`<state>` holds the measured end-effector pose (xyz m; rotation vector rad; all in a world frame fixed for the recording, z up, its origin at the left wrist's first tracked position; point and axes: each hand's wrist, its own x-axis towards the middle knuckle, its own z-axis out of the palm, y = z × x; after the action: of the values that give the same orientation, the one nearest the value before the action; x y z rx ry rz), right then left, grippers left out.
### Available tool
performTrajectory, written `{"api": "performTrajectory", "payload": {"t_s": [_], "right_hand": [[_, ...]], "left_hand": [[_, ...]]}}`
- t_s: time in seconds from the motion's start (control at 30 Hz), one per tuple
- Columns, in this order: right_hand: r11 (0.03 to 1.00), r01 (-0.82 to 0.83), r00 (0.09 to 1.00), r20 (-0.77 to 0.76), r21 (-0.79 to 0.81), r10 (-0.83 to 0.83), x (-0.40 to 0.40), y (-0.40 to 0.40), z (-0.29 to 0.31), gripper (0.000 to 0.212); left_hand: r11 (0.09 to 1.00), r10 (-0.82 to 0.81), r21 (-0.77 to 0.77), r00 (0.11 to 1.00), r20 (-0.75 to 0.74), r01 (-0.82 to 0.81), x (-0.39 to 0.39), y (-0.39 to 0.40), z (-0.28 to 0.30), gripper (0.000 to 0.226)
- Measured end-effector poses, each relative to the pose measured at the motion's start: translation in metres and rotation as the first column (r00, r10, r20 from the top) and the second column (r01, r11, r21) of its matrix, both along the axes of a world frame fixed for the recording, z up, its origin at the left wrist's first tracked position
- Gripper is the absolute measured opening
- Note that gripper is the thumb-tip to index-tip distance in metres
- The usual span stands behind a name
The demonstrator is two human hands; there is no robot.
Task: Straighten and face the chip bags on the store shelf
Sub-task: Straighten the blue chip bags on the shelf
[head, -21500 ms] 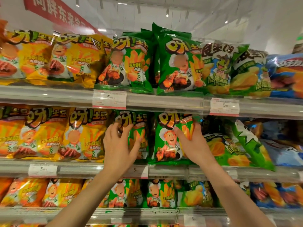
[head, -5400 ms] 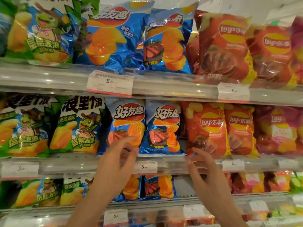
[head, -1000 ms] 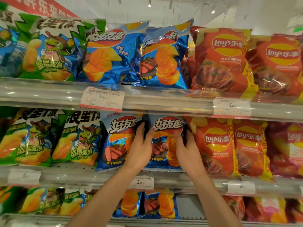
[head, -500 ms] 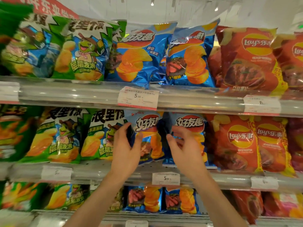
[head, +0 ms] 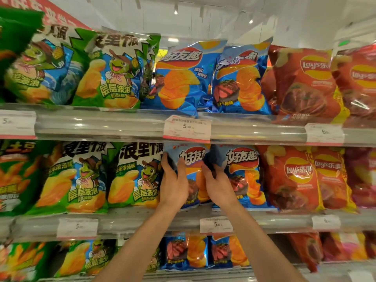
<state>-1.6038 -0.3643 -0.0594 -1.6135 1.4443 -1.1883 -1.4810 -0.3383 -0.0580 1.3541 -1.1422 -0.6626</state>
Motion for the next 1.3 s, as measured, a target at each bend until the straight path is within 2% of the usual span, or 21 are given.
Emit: {"api": "performTrajectory", "payload": {"t_s": [0.13,0.23,0.33,0.47,0.53,0.63,0.8,0.9,1.0,1.13,1.3], "right_hand": [[0.998,0.028,0.998,0.051,-0.060,-0.025,-0.002,0.003,0.000,0.027],[0.996,0.076,0.996,0.042,-0.043,-0.074,0.000,-0.004,-0.013,0.046],[0.998,0.068,0.996,0.059,0.005,-0.068,-0.002,-0.015,-0.023,0.063],[0.994,0.004,0.987,0.161,0.112,-0.022,0.001,-0.002,0.003,0.044],[0.993,-0.034,0.986,0.169,0.113,0.014,0.000,-0.004,0.005,0.052],[0.998,-0.050,0.987,0.153,0.023,0.046,0.001,0.002,0.007,0.066],[0.997,-0.079,0.971,0.224,-0.011,0.080,-0.004,0.005,0.009,0.076],[0.994,-0.108,0.969,0.222,-0.016,0.109,-0.005,0.007,0.013,0.074],[0.994,-0.109,0.960,0.258,-0.012,0.108,-0.002,0.009,0.018,0.068],[0.999,-0.041,0.960,0.275,-0.026,0.046,-0.003,0.011,0.017,0.062],[0.998,-0.001,0.966,0.259,0.058,-0.014,-0.001,0.001,0.009,0.060]], "left_hand": [[0.994,0.005,-0.108,0.998,-0.066,-0.012,0.001,-0.005,-0.006,0.065],[0.993,0.037,-0.111,0.995,-0.090,-0.047,0.001,-0.009,-0.008,0.063],[0.999,0.047,-0.021,0.997,-0.068,-0.048,0.003,-0.011,-0.009,0.053],[0.999,-0.003,0.033,0.997,-0.079,0.005,0.002,-0.014,-0.005,0.043],[1.000,0.008,0.007,0.998,-0.069,-0.008,0.002,-0.014,-0.002,0.032],[0.994,0.050,-0.097,0.999,-0.021,-0.051,0.002,-0.014,-0.005,0.041],[0.979,0.078,-0.194,0.995,0.062,-0.065,0.011,-0.009,0.004,0.040],[0.975,0.078,-0.212,0.997,0.025,-0.071,0.020,-0.006,0.012,0.037],[0.985,0.039,-0.166,0.999,-0.033,-0.044,0.024,-0.004,0.019,0.040],[0.994,-0.020,-0.106,0.998,-0.060,0.014,0.015,-0.002,0.015,0.036],[0.996,-0.047,-0.078,0.997,-0.068,0.042,0.007,-0.018,0.000,0.034]]}}
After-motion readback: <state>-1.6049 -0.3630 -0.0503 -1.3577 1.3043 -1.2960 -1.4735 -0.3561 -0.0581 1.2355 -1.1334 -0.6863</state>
